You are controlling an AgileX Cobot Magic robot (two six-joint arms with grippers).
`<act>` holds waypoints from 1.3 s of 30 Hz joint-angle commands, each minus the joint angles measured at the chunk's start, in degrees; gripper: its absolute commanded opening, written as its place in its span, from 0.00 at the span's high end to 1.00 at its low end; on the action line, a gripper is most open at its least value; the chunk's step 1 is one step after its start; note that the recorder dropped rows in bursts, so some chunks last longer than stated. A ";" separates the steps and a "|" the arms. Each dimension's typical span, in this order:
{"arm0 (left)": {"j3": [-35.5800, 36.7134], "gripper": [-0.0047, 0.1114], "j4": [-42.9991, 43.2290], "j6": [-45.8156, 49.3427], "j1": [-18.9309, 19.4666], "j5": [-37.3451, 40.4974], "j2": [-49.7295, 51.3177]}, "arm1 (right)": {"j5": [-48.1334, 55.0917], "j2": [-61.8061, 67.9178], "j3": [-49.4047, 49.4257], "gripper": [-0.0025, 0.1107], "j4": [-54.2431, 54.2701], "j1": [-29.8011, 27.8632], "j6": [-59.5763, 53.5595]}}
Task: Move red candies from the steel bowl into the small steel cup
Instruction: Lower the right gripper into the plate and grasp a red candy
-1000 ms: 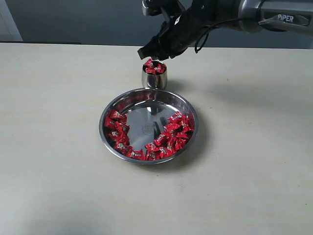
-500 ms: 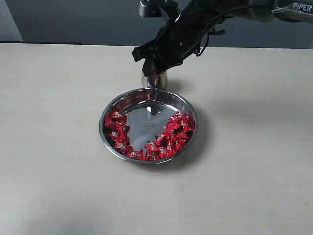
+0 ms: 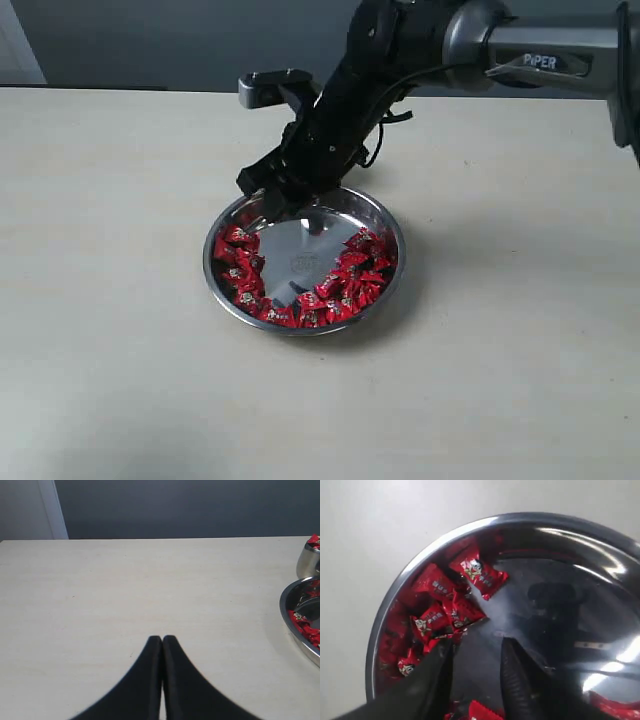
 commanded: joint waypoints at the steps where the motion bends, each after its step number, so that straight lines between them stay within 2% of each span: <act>1: 0.17 0.96 0.38 -0.13 -0.29 -0.24 -0.39 | 0.73 2.19 0.28 0.69 0.58 1.27 -1.05; 8: 0.17 0.96 0.38 -0.13 -0.29 -0.24 -0.39 | 2.02 4.34 0.28 0.69 8.62 2.81 -4.90; 39: 0.17 0.96 0.38 -0.13 -0.29 -0.24 -0.39 | 0.62 8.48 0.28 0.69 6.40 3.45 -4.56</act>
